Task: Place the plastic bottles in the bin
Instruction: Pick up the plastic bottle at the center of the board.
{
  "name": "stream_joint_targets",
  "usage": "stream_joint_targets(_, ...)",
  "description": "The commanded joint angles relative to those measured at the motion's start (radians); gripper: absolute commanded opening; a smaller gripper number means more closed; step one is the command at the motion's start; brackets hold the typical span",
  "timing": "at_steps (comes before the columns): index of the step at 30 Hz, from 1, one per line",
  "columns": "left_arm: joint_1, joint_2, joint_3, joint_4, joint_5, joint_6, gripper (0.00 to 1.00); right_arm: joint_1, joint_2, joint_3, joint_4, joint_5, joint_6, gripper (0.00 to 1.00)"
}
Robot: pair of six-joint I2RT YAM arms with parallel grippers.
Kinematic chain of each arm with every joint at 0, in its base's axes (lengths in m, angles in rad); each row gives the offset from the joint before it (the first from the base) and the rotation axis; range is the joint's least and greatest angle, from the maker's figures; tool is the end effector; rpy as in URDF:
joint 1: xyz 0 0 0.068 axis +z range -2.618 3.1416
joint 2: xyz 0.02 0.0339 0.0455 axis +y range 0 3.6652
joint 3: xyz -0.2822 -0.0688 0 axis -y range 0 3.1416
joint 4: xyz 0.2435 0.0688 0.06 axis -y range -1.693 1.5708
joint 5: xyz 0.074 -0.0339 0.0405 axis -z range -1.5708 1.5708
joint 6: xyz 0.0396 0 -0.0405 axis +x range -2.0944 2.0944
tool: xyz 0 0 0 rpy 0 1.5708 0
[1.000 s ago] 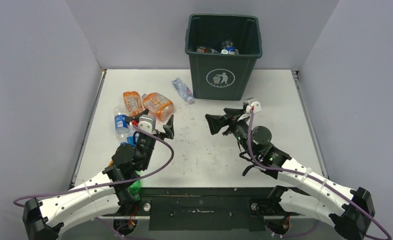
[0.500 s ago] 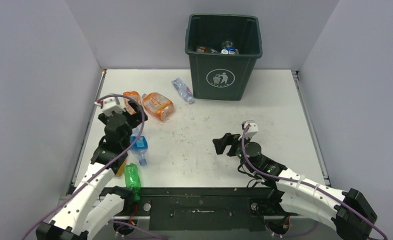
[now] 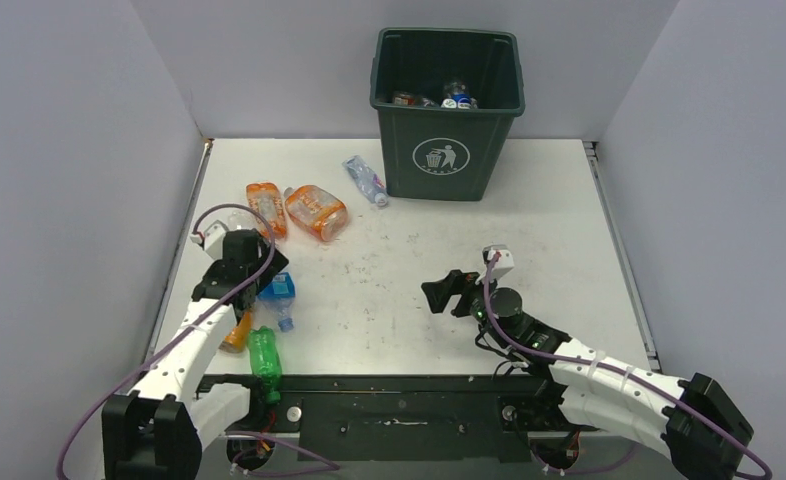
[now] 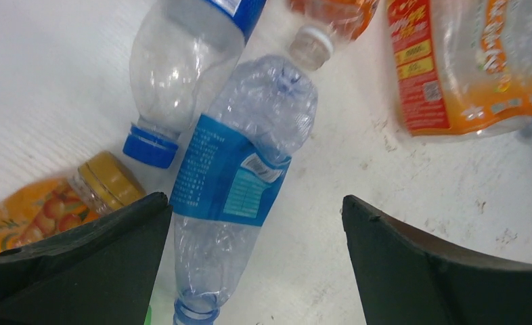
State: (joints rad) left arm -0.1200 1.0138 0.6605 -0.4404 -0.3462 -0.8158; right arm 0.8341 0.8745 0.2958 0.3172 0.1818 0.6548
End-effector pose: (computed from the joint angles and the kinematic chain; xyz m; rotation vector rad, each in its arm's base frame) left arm 0.1982 -0.0104 0.2458 -0.9393 2.1069 -0.0657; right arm 0.1294 0.1321 0.2179 -0.0380 1.9192 0.8675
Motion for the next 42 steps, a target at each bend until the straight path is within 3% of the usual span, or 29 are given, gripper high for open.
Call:
stream_joint_targets(1,-0.06,0.013,-0.063,0.029,0.008,-0.133,0.98,0.007,-0.008,-0.024,0.073,-0.008,0.03,0.9)
stream_joint_targets(8,-0.116,0.07,-0.098,-0.005,-0.133,-0.237,0.97,0.008,-0.053,-0.013,0.026,0.0,0.02,0.9)
stream_joint_targets(15,-0.124,0.102,-0.157,0.052,-0.103,-0.284,0.98,0.008,-0.064,-0.023,0.027,0.004,0.027,0.9)
stream_joint_targets(20,-0.136,0.111,-0.173,0.119,-0.065,-0.283,0.78,0.008,-0.065,-0.018,0.017,-0.002,0.027,0.9)
stream_joint_targets(25,-0.149,0.077,-0.191,0.131,-0.07,-0.311,0.42,0.009,-0.122,-0.008,-0.024,0.001,0.017,0.9)
stream_joint_targets(32,-0.19,-0.094,-0.181,0.112,-0.015,-0.339,0.0,0.007,-0.196,0.023,-0.087,-0.004,0.005,0.9)
stream_joint_targets(37,-0.298,-0.201,-0.141,0.127,0.01,-0.42,0.0,0.006,-0.217,0.029,-0.013,-0.112,0.057,0.9)
stream_joint_targets(42,-0.424,-0.278,-0.2,0.301,0.013,-0.559,0.0,0.011,-0.139,0.036,0.187,-0.331,0.087,0.9)
